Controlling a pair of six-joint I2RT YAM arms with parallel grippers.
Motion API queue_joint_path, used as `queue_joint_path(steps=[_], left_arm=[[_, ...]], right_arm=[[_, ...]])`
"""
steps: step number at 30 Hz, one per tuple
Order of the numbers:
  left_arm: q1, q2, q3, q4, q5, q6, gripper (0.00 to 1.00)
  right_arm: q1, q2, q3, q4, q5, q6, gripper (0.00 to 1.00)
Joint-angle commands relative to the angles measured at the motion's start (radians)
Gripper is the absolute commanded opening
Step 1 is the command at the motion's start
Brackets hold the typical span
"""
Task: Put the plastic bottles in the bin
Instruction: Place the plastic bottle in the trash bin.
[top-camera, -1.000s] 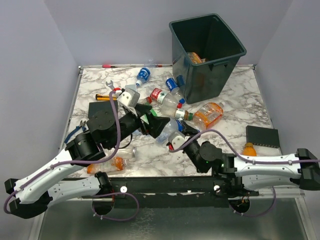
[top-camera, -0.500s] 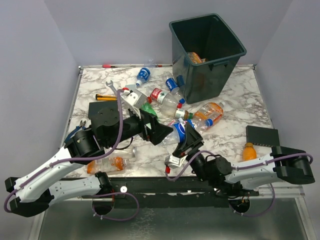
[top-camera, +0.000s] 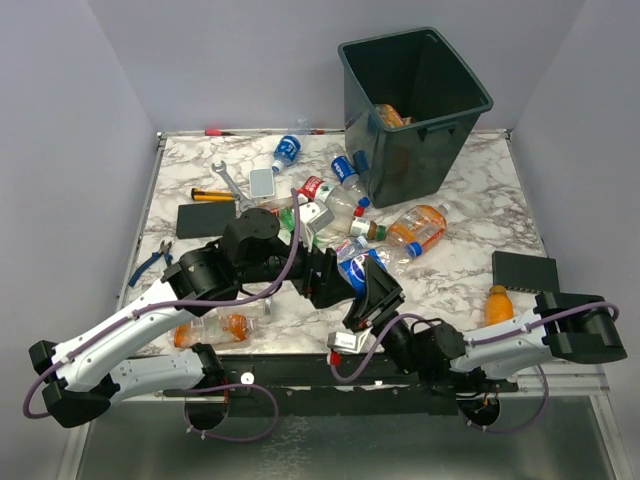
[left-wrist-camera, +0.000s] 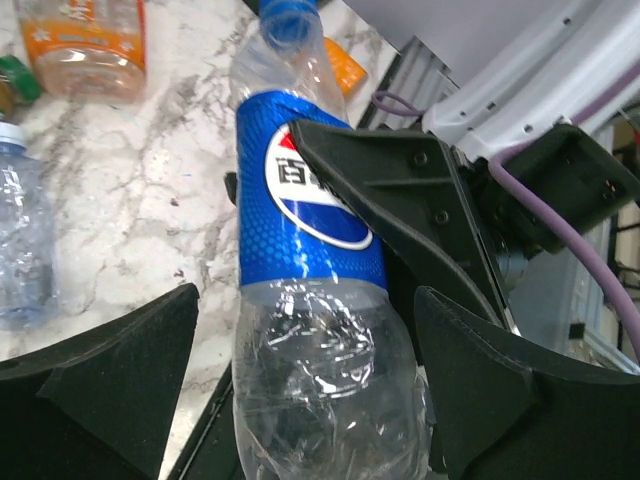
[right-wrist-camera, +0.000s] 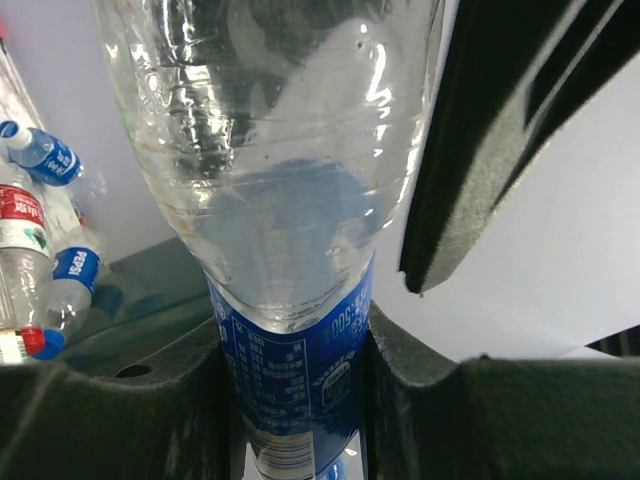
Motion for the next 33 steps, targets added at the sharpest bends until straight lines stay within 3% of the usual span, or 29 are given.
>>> queue_joint_path(steps=[1, 4, 7, 9, 14, 15, 16, 23, 26, 28, 30, 31, 33], left_arm=[[0.011, -0.014, -0.041, 0.032, 0.173, -0.002, 0.87], [0.013, -0.024, -0.081, 0.080, 0.240, -0.029, 0.76], [0.014, -0.030, -0.093, 0.094, 0.234, -0.036, 0.49], [0.016, -0.042, -0.095, 0.113, 0.216, -0.043, 0.37], [0.016, -0.100, -0.102, 0.202, 0.131, -0.064, 0.28], [0.016, -0.112, -0.105, 0.221, 0.106, -0.066, 0.26], [0.016, -0.125, -0.109, 0.237, 0.076, -0.068, 0.24], [0.016, -0.178, -0.154, 0.335, -0.234, -0.084, 0.20], [0.016, -0.208, -0.190, 0.395, -0.461, -0.080, 0.19], [0.016, -0.250, -0.246, 0.476, -0.613, -0.055, 0.19], [0.016, -0.311, -0.324, 0.592, -0.719, -0.001, 0.18], [0.016, -0.340, -0.367, 0.653, -0.746, 0.035, 0.18], [0.016, -0.405, -0.442, 0.735, -0.760, 0.111, 0.18]], right_arm=[[0.006, -0.044, -0.012, 0.094, -0.011, -0.026, 0.21], [0.007, -0.053, -0.014, 0.089, -0.009, -0.027, 0.22], [0.007, -0.050, -0.013, 0.085, -0.010, -0.021, 0.26], [0.007, -0.047, -0.010, 0.071, -0.005, -0.012, 0.34], [0.012, -0.043, -0.001, 0.017, 0.027, 0.034, 0.67], [0.016, -0.041, 0.003, 0.010, 0.036, 0.047, 0.76], [0.018, -0.038, 0.008, 0.005, 0.047, 0.060, 0.97], [0.096, 0.012, 0.107, -0.094, 0.188, 0.204, 1.00], [0.135, 0.009, 0.226, -0.335, 0.272, 0.461, 1.00], [0.141, -0.035, 0.330, -0.667, 0.265, 0.820, 1.00], [0.110, -0.103, 0.464, -1.089, 0.152, 1.295, 1.00], [0.065, -0.141, 0.512, -1.203, 0.062, 1.497, 1.00], [-0.031, -0.225, 0.538, -1.245, -0.102, 1.761, 1.00]])
